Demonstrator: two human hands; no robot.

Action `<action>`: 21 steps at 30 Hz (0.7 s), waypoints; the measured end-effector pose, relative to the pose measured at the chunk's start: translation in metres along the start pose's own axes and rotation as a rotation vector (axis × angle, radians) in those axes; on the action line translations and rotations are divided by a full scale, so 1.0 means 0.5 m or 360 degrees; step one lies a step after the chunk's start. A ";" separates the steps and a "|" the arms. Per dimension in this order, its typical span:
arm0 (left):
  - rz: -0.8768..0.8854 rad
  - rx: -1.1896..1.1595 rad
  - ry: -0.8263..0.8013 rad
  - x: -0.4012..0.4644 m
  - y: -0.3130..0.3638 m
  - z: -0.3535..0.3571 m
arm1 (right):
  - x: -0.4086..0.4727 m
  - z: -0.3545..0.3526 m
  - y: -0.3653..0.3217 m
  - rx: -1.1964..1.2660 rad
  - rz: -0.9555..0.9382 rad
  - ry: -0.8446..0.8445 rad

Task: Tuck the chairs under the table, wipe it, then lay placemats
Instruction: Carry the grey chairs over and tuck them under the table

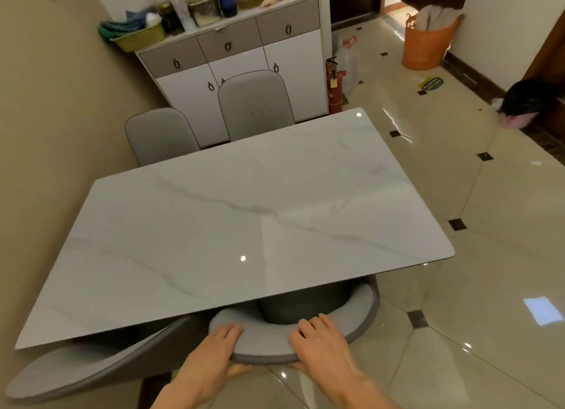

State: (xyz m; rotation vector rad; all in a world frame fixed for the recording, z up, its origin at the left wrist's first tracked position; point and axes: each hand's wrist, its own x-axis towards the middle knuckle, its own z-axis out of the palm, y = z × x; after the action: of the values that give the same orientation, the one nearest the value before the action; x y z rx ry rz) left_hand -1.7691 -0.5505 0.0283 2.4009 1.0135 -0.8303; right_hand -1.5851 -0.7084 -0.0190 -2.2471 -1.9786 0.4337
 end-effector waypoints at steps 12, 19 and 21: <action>-0.0067 -0.0242 -0.0284 0.120 0.335 -0.075 | -0.049 -0.196 0.298 0.0502 0.0148 -0.0121; 0.0136 -0.0416 -0.0005 0.317 0.554 -0.139 | -0.047 -0.277 0.570 0.0215 0.0394 -0.0158; 0.0175 -0.0407 0.0090 0.388 0.616 -0.163 | -0.031 -0.301 0.641 0.0138 0.0417 -0.0146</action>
State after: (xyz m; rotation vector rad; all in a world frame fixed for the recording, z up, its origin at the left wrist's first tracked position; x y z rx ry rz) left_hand -1.4019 -0.6086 0.0016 2.2485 0.9374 -0.5604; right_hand -1.2382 -0.7535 0.0389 -2.4799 -1.6713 0.6473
